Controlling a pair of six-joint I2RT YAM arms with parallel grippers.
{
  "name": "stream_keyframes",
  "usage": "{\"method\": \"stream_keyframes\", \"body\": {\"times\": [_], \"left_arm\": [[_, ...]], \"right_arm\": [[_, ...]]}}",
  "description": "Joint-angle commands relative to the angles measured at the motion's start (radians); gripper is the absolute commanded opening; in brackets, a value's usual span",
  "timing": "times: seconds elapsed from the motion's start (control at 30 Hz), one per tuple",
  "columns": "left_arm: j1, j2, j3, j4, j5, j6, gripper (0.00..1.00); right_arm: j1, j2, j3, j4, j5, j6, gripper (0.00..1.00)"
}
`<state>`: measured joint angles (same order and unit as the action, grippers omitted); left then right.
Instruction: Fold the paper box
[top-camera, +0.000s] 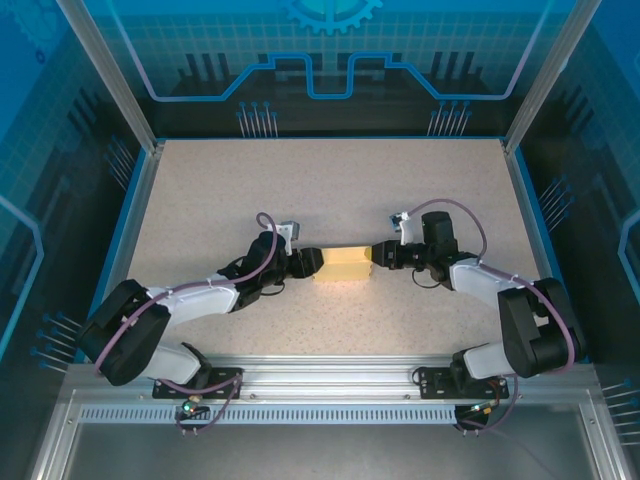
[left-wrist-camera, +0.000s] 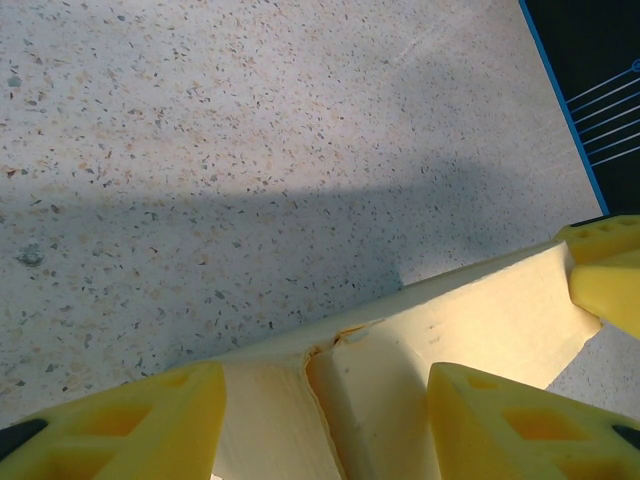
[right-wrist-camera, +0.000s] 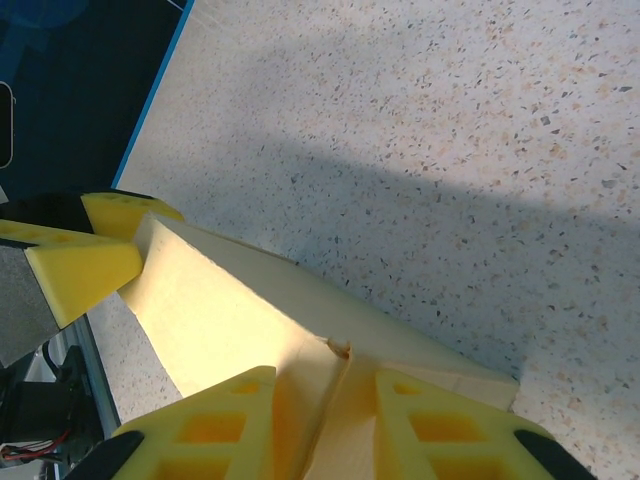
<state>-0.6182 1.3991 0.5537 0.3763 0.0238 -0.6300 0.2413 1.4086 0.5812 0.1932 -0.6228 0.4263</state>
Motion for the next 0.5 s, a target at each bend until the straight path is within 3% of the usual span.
{"method": "stream_keyframes", "body": {"times": [0.0,0.2,0.47], "left_arm": [[-0.002,0.004,-0.002,-0.052,0.002,0.001,0.57],[-0.002,-0.013,0.042,-0.062,0.0,-0.001,0.61],[-0.002,-0.059,0.062,-0.08,-0.02,0.012,0.68]], "right_arm": [[0.006,-0.001,-0.02,-0.137,0.096,-0.012,0.28],[0.018,-0.073,0.08,-0.199,0.115,-0.013,0.48],[0.021,-0.121,0.116,-0.271,0.14,-0.042,0.56]]}}
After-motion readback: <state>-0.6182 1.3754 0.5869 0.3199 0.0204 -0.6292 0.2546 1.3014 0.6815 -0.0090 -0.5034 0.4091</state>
